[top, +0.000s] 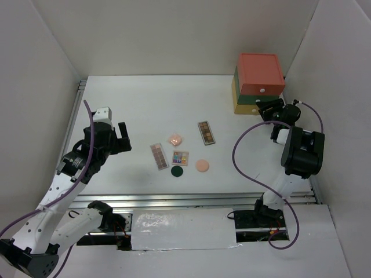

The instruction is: Organize the makeup

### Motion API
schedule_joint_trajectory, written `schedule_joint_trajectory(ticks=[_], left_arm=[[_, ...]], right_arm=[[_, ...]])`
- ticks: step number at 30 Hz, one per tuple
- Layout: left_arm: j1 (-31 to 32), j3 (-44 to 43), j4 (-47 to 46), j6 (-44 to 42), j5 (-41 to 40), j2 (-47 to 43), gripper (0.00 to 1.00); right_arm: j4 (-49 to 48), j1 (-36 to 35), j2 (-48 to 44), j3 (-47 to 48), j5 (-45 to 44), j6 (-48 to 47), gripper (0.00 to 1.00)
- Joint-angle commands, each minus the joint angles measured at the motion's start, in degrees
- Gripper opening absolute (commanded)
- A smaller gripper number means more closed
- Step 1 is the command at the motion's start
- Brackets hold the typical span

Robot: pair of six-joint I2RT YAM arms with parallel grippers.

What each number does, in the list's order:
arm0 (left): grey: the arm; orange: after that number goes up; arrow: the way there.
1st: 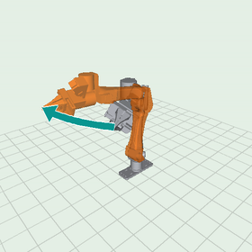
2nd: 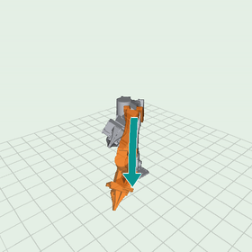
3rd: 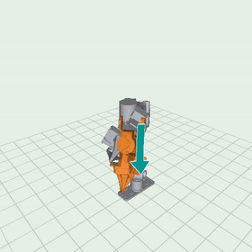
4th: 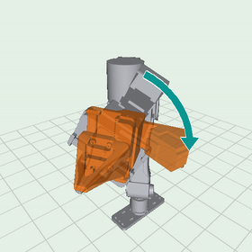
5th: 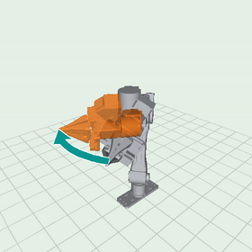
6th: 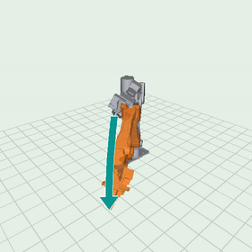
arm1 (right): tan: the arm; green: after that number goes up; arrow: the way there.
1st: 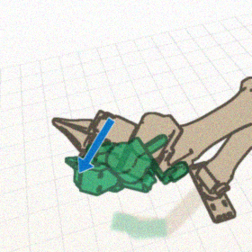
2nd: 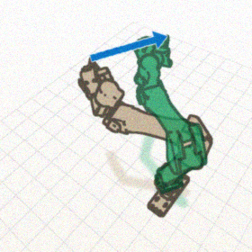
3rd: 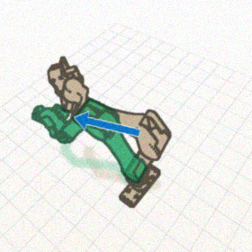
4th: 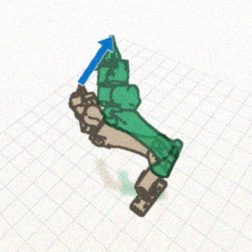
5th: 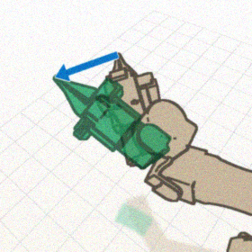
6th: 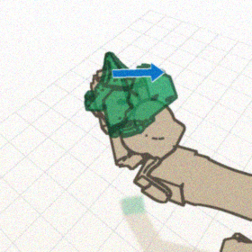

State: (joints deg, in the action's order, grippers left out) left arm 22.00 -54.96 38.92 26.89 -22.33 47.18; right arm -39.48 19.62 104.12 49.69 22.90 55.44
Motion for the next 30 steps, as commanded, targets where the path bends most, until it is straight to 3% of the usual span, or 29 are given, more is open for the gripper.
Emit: schedule_joint_trajectory(ticks=[1, 20, 24, 25, 30], left_arm=[[-0.2, 0.1, -2.3, -1.5, 0.6, -0.2, 0.99], [-1.0, 0.1, -2.6, -2.1, 2.8, 1.7, 0.99], [-1.1, 0.1, -2.6, -2.3, 3.2, 1.9, 0.99], [-1.2, 0.1, -2.7, -2.4, 3.3, 1.9, 0.99], [-1.6, 0.1, -3.0, -2.5, 3.9, 2.0, 0.99]], right_arm=[[-4.5, 0.4, 2.4, 2.9, 1.4, 1.4, 0.59], [-10.6, 0.5, 7.7, 6.3, 2.9, 4.9, 0.56], [-10.9, 0.5, 9.5, 7.5, 2.9, 5.6, 0.51], [-11.1, 0.4, 9.9, 7.7, 2.9, 6.0, 0.42], [-12.7, 0.4, 9.4, 6.8, 3.1, 6.1, 0.28]])
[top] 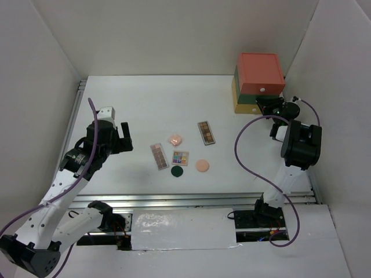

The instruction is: Organize the makeup

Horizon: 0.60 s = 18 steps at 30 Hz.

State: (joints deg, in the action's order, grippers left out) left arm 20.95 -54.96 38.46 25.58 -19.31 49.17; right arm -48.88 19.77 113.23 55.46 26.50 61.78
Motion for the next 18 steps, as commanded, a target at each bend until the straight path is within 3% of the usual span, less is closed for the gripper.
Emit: schedule_joint_trajectory(ticks=[1, 2, 18], left_arm=[[-0.6, 0.1, -2.4, -1.2, 1.2, 0.2, 0.99], [-0.7, 0.1, -2.4, -1.3, 1.2, 0.3, 1.0], [-1.0, 0.1, -2.4, -1.2, 1.4, 0.2, 0.99]], right_arm=[[-3.4, 0.4, 0.1, 0.9, -0.5, -0.3, 0.26], [-3.7, 0.4, -0.2, 0.6, -0.2, -0.4, 0.21], [-16.4, 6.1, -9.0, -19.2, 3.5, 5.2, 0.24]])
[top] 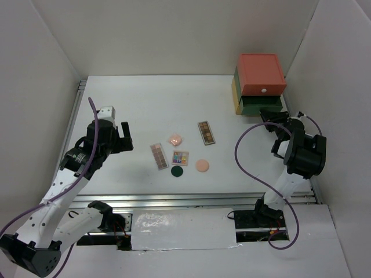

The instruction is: Organize the makeup

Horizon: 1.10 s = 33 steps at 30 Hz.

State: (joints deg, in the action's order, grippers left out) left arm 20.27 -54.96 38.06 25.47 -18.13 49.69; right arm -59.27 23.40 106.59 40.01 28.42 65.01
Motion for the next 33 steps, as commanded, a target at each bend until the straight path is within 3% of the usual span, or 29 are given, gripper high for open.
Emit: schedule_joint_trajectory(ticks=[1, 24, 28, 33], left_arm=[[-0.3, 0.1, -2.0, -1.1, 0.4, -0.3, 0.99], [-0.3, 0.5, -1.9, -0.8, 0.0, -1.5, 1.0], [-0.3, 0.5, -1.9, -0.8, 0.2, -1.4, 0.99], [-0.3, 0.5, -1.8, -0.8, 0.6, -1.2, 0.99]], right_arm=[[-6.4, 3.0, -2.6, -4.5, 2.0, 2.3, 0.24], [-0.4, 6.1, -14.1, -15.5, 4.2, 2.1, 0.29], [-0.2, 7.0, -14.7, -16.6, 4.4, 2.2, 0.35], [1.9, 7.1, -17.0, -17.1, 5.1, 1.3, 0.53]])
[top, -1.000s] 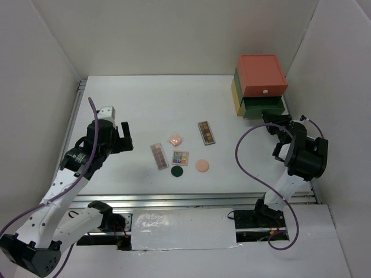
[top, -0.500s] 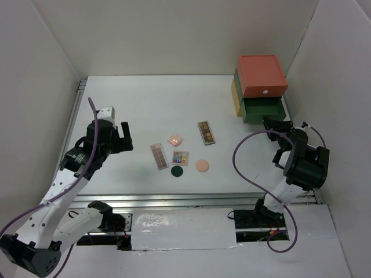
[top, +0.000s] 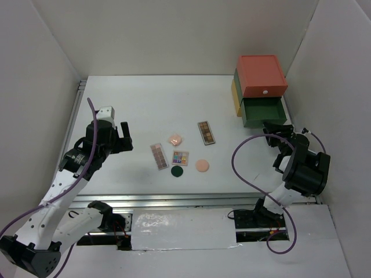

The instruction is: Organize the makeup

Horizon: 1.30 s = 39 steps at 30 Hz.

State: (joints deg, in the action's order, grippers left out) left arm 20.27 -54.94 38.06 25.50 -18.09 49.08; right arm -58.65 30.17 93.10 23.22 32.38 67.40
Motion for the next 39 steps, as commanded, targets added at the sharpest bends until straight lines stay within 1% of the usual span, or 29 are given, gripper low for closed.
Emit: schedule_joint_trajectory(ticks=[1, 2, 3, 4, 5, 7, 8, 10, 11, 13, 14, 15, 16, 17, 18, 19, 20, 21, 22, 23, 24, 25, 26, 27, 28, 30, 31, 35, 39], left_arm=[[-0.3, 0.4, -1.9, -0.9, 0.5, -0.8, 0.99], [-0.3, 0.4, -1.9, -0.9, 0.7, -0.8, 0.99], [-0.3, 0.4, -1.9, -0.8, 0.7, -0.9, 1.0], [-0.4, 0.4, -1.9, -0.8, 0.7, -1.0, 0.99], [-0.3, 0.6, -1.9, -0.7, 0.8, -1.2, 0.99], [-0.3, 0.4, -1.9, -0.3, 0.6, -1.3, 0.99], [-0.3, 0.4, -1.7, 0.1, 0.3, -1.1, 0.99], [-0.3, -0.3, -1.2, 2.2, 0.3, -0.7, 0.99], [-0.3, -1.0, -1.0, 3.9, 1.7, 0.1, 0.99], [-0.3, -2.1, -0.3, 5.8, 3.4, 1.4, 0.99], [-0.3, -2.7, 0.6, 7.5, 4.0, 2.2, 0.99], [-0.3, -3.6, 1.0, 9.0, 5.2, 3.0, 1.0], [-0.3, -3.7, 0.4, 11.3, 8.5, 4.9, 0.99], [-0.2, -3.7, 0.1, 12.5, 9.3, 5.8, 0.99], [-0.1, -3.3, -0.5, 13.9, 9.9, 6.7, 0.99], [0.6, -2.9, -2.1, 15.8, 9.7, 9.1, 0.99], [1.2, -3.0, -2.0, 16.7, 8.9, 10.4, 0.99], [2.0, -3.2, -1.8, 18.4, 7.9, 13.8, 0.99], [4.1, -3.6, -1.7, 19.3, 5.2, 15.6, 0.99], [5.4, -4.3, -1.7, 20.1, 3.9, 17.3, 0.99], [7.0, -4.6, -1.7, 21.8, 3.1, 20.7, 1.0], [7.7, -4.9, -1.6, 22.7, 2.2, 22.5, 0.99], [8.1, -5.4, -1.6, 23.8, 1.0, 24.1, 0.99], [8.5, -5.5, -2.0, 25.8, 0.3, 27.1, 1.0], [9.5, -5.6, -2.5, 26.8, -0.3, 28.5, 0.99], [10.4, -6.3, -3.9, 28.6, -2.0, 33.1, 0.99], [11.0, -8.2, -3.8, 29.1, -2.6, 35.0, 0.99], [11.2, -13.4, -0.2, 31.7, -4.5, 45.2, 0.99], [11.2, -16.2, -0.7, 32.1, -4.9, 50.0, 1.0]], right_arm=[[1.6, 0.4, -4.0, -0.2, 1.2, -1.3, 0.56], [2.6, 0.3, -4.8, -0.1, 1.3, -1.7, 0.73], [3.6, 0.3, -5.2, 0.5, 1.3, -2.0, 0.84], [5.2, 0.3, -5.7, 0.9, 1.3, -2.4, 0.9], [7.7, 0.3, -6.3, 1.0, 1.1, -3.1, 0.92], [9.3, 0.4, -8.5, 0.5, 0.6, -3.1, 0.93], [11.4, 0.3, -9.3, 0.2, 0.2, -3.6, 0.96], [14.4, 0.3, -13.5, -1.0, -0.6, -4.2, 1.0], [17.4, 0.3, -17.0, -2.1, -1.1, -5.2, 1.0], [22.1, 0.2, -21.0, -3.0, -1.2, -6.1, 1.0], [24.4, 0.1, -25.6, -3.2, -1.0, -7.6, 1.0], [26.8, -0.2, -27.9, -3.3, -0.8, -8.5, 1.0], [32.4, -0.6, -30.8, -3.1, -1.4, -10.9, 1.0], [35.9, -1.4, -36.6, -3.0, -2.3, -12.0, 1.0], [39.5, -4.3, -39.5, -1.9, -3.8, -13.2, 1.0], [46.8, -6.2, -42.3, -0.8, -7.0, -16.7, 1.0], [50.4, -10.8, -46.7, 1.5, -8.8, -18.2, 1.0], [53.3, -13.4, -48.4, 2.7, -10.4, -19.6, 1.0], [58.6, -16.1, -50.6, 4.3, -13.5, -22.7, 1.0], [61.9, -19.2, -51.1, 7.8, -15.3, -24.1, 1.0], [67.6, -25.0, -51.2, 9.7, -17.2, -27.3, 1.0], [70.5, -27.7, -50.7, 11.7, -18.9, -28.4, 1.0], [73.1, -29.8, -50.5, 14.9, -22.7, -29.2, 1.0], [75.2, -35.2, -50.2, 16.1, -24.1, -30.0, 1.0], [78.0, -37.6, -50.4, 16.8, -25.3, -31.2, 1.0], [80.3, -43.7, -50.7, 17.7, -28.2, -32.7, 1.0], [80.9, -45.4, -50.9, 17.8, -28.8, -32.7, 1.0], [80.3, -50.3, -51.4, 14.8, -26.1, -32.4, 1.0], [78.6, -54.5, -52.3, 11.7, -27.4, -31.5, 1.0]])
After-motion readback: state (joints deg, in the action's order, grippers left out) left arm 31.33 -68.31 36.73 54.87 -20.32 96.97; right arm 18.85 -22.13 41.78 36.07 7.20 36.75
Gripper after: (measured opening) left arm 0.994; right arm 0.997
